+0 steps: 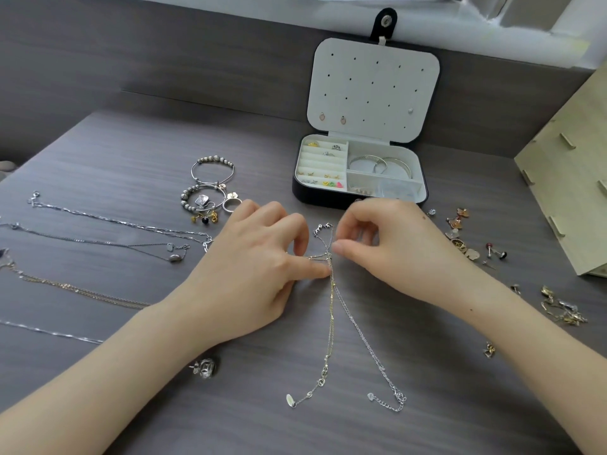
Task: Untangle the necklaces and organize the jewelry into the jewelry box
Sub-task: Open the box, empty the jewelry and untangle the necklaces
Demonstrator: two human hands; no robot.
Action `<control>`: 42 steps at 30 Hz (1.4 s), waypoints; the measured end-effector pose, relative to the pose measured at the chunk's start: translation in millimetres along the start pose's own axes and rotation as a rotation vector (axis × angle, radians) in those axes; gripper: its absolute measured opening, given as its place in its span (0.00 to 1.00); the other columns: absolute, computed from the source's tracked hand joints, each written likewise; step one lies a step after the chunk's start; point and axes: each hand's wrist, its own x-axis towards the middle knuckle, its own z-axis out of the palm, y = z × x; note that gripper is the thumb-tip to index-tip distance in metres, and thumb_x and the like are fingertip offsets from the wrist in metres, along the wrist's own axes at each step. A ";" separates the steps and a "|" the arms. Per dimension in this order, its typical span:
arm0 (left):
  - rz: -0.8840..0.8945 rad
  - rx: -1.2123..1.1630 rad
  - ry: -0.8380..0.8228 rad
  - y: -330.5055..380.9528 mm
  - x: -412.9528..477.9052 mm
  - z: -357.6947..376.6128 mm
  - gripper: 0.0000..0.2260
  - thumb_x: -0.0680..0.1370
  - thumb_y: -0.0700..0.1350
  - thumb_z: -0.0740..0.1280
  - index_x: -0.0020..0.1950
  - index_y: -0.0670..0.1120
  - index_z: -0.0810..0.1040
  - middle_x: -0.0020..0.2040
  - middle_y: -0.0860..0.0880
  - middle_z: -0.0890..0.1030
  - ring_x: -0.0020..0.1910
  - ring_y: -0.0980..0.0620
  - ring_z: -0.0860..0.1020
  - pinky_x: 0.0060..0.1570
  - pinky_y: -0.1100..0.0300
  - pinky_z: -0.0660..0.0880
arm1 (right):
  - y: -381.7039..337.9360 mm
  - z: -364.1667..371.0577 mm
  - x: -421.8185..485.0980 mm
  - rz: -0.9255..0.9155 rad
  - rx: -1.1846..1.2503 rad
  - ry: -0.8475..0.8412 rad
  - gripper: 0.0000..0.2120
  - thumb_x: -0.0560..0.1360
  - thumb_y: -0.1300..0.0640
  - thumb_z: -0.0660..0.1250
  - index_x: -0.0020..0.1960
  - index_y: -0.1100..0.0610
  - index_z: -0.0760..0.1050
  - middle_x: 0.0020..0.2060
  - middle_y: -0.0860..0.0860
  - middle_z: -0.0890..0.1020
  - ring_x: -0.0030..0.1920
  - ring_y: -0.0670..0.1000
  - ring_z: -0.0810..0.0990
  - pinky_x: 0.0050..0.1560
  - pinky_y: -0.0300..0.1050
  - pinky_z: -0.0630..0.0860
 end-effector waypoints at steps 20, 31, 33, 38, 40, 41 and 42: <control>0.057 0.075 -0.005 -5.3 -0.9 -2.8 0.21 0.68 0.41 0.55 0.47 0.55 0.84 0.41 0.49 0.77 0.39 0.45 0.71 0.37 0.54 0.64 | 1.4 1.5 -7.0 0.137 0.169 -0.141 0.07 0.69 0.58 0.74 0.35 0.51 0.78 0.25 0.43 0.75 0.26 0.38 0.72 0.28 0.28 0.65; 0.056 0.016 -0.047 -3.0 -0.9 -2.9 0.25 0.64 0.39 0.53 0.50 0.56 0.84 0.42 0.49 0.77 0.39 0.46 0.69 0.37 0.56 0.59 | 2.1 4.3 -5.5 0.148 0.171 -0.125 0.07 0.69 0.52 0.73 0.36 0.53 0.78 0.28 0.44 0.78 0.28 0.39 0.72 0.33 0.33 0.67; 0.055 0.016 -0.055 -3.0 -1.3 -1.7 0.25 0.65 0.39 0.53 0.51 0.57 0.83 0.42 0.49 0.77 0.40 0.47 0.67 0.37 0.56 0.58 | 1.2 5.9 -4.0 0.157 0.151 -0.117 0.08 0.68 0.50 0.73 0.36 0.53 0.78 0.29 0.45 0.79 0.29 0.40 0.73 0.34 0.37 0.69; 0.062 0.003 -0.071 -3.8 -1.3 -0.7 0.24 0.64 0.39 0.54 0.49 0.57 0.84 0.43 0.49 0.77 0.41 0.48 0.67 0.38 0.55 0.59 | -0.7 6.8 -0.7 0.165 0.114 -0.127 0.08 0.67 0.51 0.75 0.36 0.53 0.78 0.28 0.45 0.78 0.29 0.41 0.73 0.36 0.41 0.71; 0.068 -0.006 -0.076 -4.0 -1.4 -1.1 0.24 0.64 0.40 0.54 0.49 0.56 0.84 0.43 0.50 0.77 0.42 0.48 0.67 0.38 0.56 0.58 | -0.3 6.0 -0.3 0.166 0.120 -0.138 0.07 0.67 0.52 0.75 0.35 0.53 0.78 0.28 0.45 0.77 0.28 0.41 0.73 0.35 0.40 0.71; 0.071 -0.011 -0.077 -4.1 -1.4 -1.5 0.24 0.64 0.40 0.54 0.49 0.57 0.84 0.43 0.50 0.77 0.42 0.49 0.67 0.37 0.56 0.58 | -0.3 5.4 0.0 0.166 0.128 -0.143 0.07 0.67 0.52 0.75 0.35 0.53 0.78 0.28 0.45 0.77 0.28 0.41 0.73 0.35 0.39 0.71; 0.072 -0.015 -0.077 -4.3 -1.5 -1.8 0.24 0.65 0.40 0.54 0.49 0.57 0.84 0.43 0.50 0.78 0.42 0.49 0.67 0.37 0.56 0.57 | 0.0 4.9 0.3 0.166 0.138 -0.148 0.07 0.67 0.53 0.75 0.35 0.53 0.78 0.28 0.45 0.78 0.28 0.40 0.73 0.35 0.39 0.70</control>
